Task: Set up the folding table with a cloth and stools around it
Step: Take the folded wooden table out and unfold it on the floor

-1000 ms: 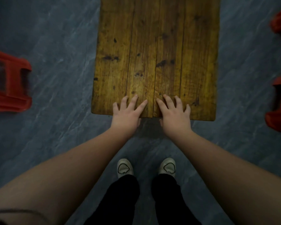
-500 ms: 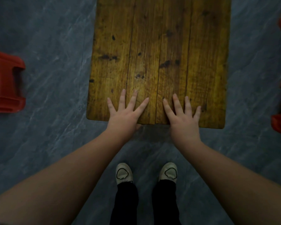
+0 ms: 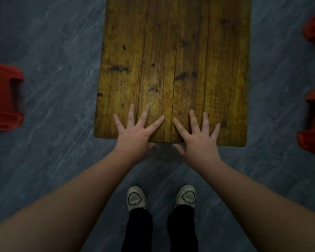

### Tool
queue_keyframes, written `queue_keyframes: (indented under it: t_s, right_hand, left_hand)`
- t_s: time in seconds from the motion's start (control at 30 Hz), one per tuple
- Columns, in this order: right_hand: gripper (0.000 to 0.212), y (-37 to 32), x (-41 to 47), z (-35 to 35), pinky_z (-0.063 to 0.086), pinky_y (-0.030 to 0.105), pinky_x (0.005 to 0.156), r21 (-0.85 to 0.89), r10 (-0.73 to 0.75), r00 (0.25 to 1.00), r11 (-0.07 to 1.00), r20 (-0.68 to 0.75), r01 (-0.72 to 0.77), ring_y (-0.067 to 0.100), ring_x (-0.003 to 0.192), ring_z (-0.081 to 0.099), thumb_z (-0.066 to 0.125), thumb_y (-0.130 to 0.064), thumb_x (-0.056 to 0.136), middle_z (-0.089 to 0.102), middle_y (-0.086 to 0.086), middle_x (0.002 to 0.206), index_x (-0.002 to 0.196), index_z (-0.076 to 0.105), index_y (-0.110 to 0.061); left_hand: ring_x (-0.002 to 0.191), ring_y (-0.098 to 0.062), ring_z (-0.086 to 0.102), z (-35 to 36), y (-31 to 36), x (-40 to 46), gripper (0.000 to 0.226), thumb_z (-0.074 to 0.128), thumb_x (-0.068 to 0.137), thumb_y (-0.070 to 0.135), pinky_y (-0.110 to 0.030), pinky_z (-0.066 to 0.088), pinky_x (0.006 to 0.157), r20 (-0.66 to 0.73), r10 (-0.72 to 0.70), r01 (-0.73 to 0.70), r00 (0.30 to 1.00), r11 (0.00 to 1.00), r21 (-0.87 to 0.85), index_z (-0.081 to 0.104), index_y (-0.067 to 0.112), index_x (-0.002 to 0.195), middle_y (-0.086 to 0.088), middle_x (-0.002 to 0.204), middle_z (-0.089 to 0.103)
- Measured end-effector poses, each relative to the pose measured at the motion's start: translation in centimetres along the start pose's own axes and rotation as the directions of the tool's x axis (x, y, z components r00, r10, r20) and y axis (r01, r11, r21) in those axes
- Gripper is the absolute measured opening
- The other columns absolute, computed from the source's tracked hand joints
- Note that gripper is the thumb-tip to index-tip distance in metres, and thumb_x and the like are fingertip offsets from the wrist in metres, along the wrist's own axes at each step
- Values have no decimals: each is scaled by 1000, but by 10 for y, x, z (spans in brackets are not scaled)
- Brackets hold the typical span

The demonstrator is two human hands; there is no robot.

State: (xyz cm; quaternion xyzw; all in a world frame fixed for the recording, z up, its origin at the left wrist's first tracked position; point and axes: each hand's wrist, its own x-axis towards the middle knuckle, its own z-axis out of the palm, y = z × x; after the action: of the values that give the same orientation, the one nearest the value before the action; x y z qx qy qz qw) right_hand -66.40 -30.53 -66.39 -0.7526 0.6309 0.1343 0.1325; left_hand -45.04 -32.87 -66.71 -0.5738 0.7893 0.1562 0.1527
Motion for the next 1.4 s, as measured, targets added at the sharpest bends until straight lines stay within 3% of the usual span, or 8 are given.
queue_keyframes:
  t_s: [0.1, 0.27, 0.47, 0.8, 1.4]
  right_hand:
    - [79, -4, 4, 2, 7, 82, 106, 33, 40, 999, 999, -30, -39, 49, 149, 1, 46, -69, 88, 8, 12, 167, 156, 12, -47]
    - [87, -8, 12, -2, 4, 81, 106, 69, 91, 996, 993, 6, -91, 47, 149, -7, 39, -80, 82, -3, 6, 168, 154, 0, -52]
    - [85, -12, 17, -4, 7, 82, 105, 34, 112, 993, 993, 31, -113, 48, 149, -8, 36, -78, 86, -4, 7, 168, 153, -7, -49]
    - [87, -16, 20, -11, 14, 83, 104, 2, 102, 994, 995, 26, -102, 52, 148, 4, 48, -71, 86, 10, 13, 167, 157, 9, -43]
    - [86, -4, 77, -31, 13, 83, 104, 43, 118, 993, 992, -3, -117, 50, 149, 5, 50, -72, 84, 11, 12, 167, 157, 14, -44]
  left_hand:
    - [145, -45, -26, -2, -5, 5, 88, 51, 86, 66, -83, -7, 101, 24, 25, -25, 999, 1000, -17, -13, 61, 146, -2, 165, -19]
    - [143, -45, -31, -6, -5, 10, 85, 50, 90, 64, -83, -11, 100, 58, 27, -26, 998, 1000, -10, -16, 61, 145, -2, 164, -23]
    - [142, -44, -32, -6, -8, 15, 84, 47, 90, 67, -82, -13, 99, 62, 39, -37, 997, 999, -23, -15, 61, 145, -2, 165, -22]
    - [144, -45, -28, -14, -11, 19, 85, 51, 89, 64, -83, -8, 102, 81, 34, -33, 996, 999, -8, -12, 60, 146, -3, 166, -19]
    - [147, -44, -21, -40, -28, 72, 87, 53, 88, 65, -82, -1, 105, 40, 22, -23, 999, 999, 25, -11, 60, 147, -3, 166, -16]
